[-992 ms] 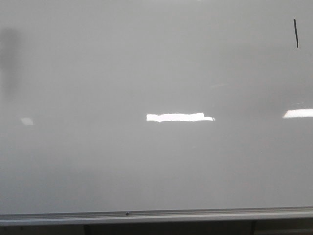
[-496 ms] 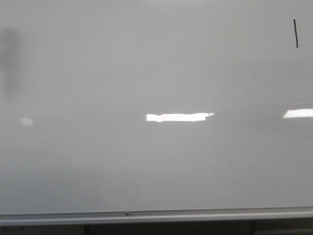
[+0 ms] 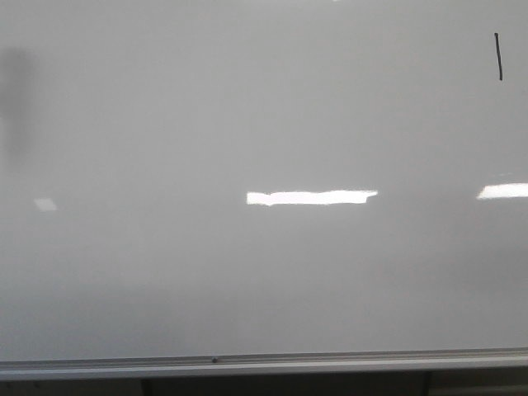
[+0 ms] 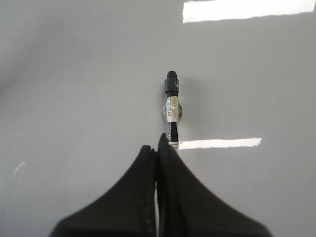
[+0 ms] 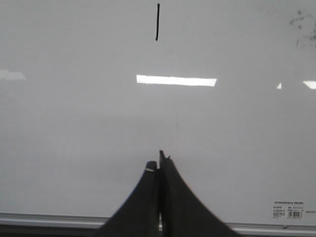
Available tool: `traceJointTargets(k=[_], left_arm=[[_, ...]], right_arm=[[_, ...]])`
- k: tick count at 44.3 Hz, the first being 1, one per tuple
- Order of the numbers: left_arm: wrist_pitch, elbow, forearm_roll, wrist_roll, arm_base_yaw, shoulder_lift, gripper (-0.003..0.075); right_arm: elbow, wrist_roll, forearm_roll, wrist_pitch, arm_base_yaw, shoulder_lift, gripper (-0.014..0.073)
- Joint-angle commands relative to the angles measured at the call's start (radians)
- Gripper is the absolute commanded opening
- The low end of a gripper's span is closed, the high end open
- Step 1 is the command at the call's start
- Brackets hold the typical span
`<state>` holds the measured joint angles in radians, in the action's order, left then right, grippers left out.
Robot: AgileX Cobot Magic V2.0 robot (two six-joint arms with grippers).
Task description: Write number 1 on whiteboard
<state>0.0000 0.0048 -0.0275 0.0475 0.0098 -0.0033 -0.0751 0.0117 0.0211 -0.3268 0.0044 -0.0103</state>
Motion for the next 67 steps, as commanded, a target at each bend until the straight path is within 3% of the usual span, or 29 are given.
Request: traceJointTargets(k=[1,6,26,67], left_arm=[[-0.086,0.022,-0.007,0.000,0.002,-0.019,-0.0019],[-0.086,0.022,-0.007,0.000,0.002,-0.019,-0.0020],[-0.086,0.022,-0.007,0.000,0.002,-0.019,-0.0019],[-0.086,0.022,-0.007,0.000,0.002,-0.019,-0.0020]], right_arm=[[0.040,-0.006,0.001,0.163,-0.008,-0.015,-0.0068],[0.104,-0.006,0.000,0.265,-0.008,-0.015,-0.0068],[0.103,-0.006,-0.004,0.394,-0.006,-0.017,-0.0068],[0.103,-0.012,-0.005,0.389,0.001,-0.016,-0.0068]])
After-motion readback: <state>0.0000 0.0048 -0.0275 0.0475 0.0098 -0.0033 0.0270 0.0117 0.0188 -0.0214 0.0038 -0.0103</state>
